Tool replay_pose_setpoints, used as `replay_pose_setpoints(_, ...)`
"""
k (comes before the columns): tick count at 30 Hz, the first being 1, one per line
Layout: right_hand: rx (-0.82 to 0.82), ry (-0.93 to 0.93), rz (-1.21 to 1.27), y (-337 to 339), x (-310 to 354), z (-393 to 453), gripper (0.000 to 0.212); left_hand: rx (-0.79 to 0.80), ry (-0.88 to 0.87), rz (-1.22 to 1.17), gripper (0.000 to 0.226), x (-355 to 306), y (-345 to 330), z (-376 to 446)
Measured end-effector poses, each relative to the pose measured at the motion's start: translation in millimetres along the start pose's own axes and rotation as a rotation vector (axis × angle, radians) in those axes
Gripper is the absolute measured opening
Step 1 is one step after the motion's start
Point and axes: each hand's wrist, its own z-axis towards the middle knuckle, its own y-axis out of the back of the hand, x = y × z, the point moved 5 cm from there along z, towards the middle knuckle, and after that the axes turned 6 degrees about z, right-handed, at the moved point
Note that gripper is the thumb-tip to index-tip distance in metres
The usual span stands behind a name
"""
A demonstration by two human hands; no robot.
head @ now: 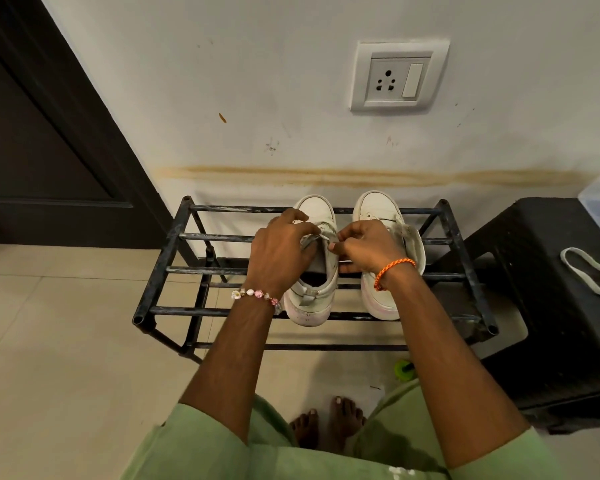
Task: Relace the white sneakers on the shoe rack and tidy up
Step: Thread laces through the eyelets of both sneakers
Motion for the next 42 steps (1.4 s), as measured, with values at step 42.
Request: replay_pose_setpoints(42, 0.023, -0.045, 0.052, 0.9, 2.9, -0.8, 0.021, -0.053, -0.095, -0.008, 0.014, -10.8, -7.5, 9.5)
